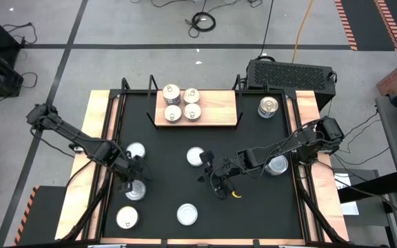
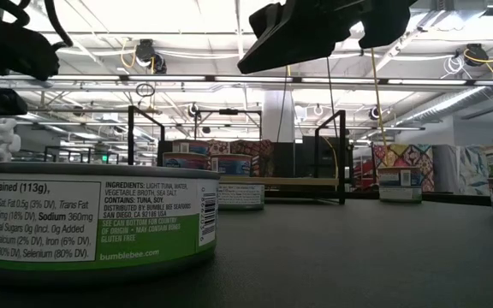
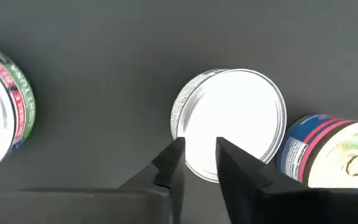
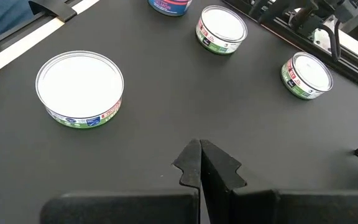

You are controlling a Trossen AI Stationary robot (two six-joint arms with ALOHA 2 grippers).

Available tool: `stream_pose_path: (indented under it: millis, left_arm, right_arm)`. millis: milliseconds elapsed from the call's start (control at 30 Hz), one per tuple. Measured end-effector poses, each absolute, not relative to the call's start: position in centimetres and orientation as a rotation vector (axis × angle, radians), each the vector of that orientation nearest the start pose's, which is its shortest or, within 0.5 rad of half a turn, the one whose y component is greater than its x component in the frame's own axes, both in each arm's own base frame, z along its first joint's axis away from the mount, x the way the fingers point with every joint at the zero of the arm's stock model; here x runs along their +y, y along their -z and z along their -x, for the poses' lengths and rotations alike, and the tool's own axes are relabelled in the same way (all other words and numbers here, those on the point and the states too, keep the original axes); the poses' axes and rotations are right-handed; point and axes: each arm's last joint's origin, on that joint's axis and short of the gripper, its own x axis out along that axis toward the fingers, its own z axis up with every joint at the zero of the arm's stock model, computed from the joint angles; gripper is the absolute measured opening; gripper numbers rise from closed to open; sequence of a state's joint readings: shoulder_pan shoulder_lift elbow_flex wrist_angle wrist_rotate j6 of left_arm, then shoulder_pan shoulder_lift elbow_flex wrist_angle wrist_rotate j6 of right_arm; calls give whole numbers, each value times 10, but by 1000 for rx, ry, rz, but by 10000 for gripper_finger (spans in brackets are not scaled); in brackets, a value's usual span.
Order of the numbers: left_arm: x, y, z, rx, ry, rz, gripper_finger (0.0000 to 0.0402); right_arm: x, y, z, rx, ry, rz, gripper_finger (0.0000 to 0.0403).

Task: Stack canned seafood by type on shelf
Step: Stack the blue tuna can on top of the blue tuna can on the shelf

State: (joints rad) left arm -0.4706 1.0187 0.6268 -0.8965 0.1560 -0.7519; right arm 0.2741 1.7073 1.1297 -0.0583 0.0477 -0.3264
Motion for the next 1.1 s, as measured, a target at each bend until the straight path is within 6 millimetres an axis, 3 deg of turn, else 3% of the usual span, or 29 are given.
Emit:
stream_pose_path:
  millis: [100, 400, 633, 800, 1100]
  left_arm:
    - [-79, -204, -141, 1409, 71, 476, 107]
    - [-108, -225, -154, 1327, 205, 855, 109]
    - [-127, -216, -135, 1353, 0, 939, 109]
    - [-144, -210, -123, 1436, -23, 956, 109]
    - [-159, -194, -113, 1403, -133, 830, 109]
  right_arm:
    - [99, -224, -358, 589, -320, 416, 0]
    - [99, -224, -358, 591, -316, 404, 0]
    - [99, -221, -356, 631, -320, 403, 0]
    - [98, -220, -355, 646, -316, 389, 0]
    - [99, -221, -356, 639, -309, 371, 0]
